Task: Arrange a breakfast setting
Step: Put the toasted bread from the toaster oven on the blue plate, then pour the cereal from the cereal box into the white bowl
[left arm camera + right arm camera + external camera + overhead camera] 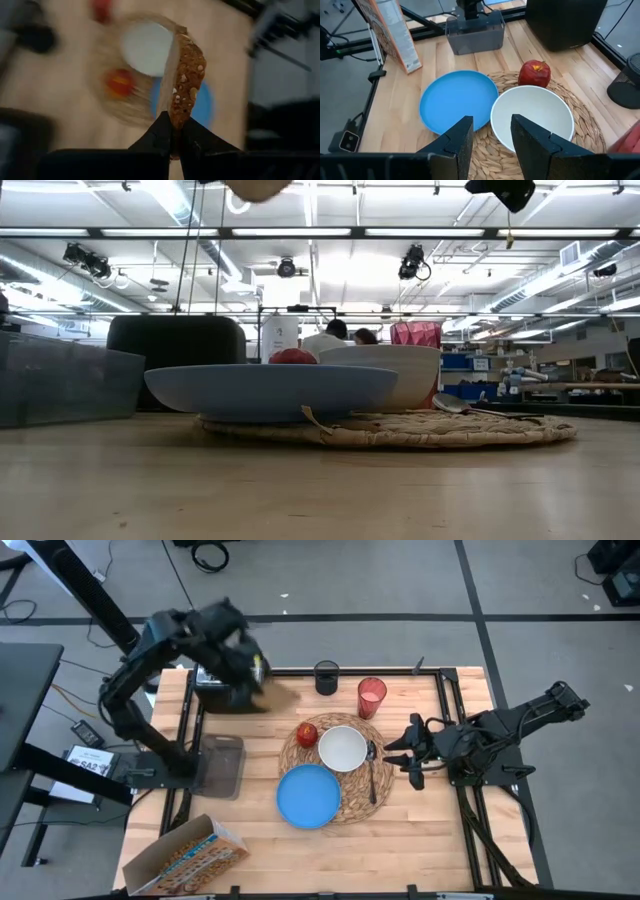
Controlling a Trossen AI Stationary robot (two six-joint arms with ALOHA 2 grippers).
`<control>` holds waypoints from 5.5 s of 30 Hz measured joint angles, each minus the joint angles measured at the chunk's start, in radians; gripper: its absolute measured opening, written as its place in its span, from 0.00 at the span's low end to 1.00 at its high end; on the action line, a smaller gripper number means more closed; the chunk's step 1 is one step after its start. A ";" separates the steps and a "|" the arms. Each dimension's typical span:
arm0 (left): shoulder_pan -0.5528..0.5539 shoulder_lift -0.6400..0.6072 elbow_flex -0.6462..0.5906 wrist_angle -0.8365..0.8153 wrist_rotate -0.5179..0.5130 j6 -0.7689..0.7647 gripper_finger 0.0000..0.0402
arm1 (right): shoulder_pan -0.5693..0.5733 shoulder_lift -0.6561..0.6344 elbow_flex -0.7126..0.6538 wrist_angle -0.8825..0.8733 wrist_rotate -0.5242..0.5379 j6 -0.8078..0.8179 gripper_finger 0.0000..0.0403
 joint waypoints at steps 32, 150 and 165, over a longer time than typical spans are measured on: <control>-0.536 0.004 -1.118 1.152 -0.002 -0.586 0.05 | 0.268 0.522 0.358 -0.109 -0.060 0.298 0.35; -0.872 -0.003 0.204 0.393 -0.709 -0.491 0.00 | -0.084 0.572 -0.147 1.763 -0.206 -0.106 0.91; -0.844 -0.037 0.201 0.423 -0.712 -0.576 0.32 | -0.107 0.555 -0.137 1.769 -0.234 -0.194 0.70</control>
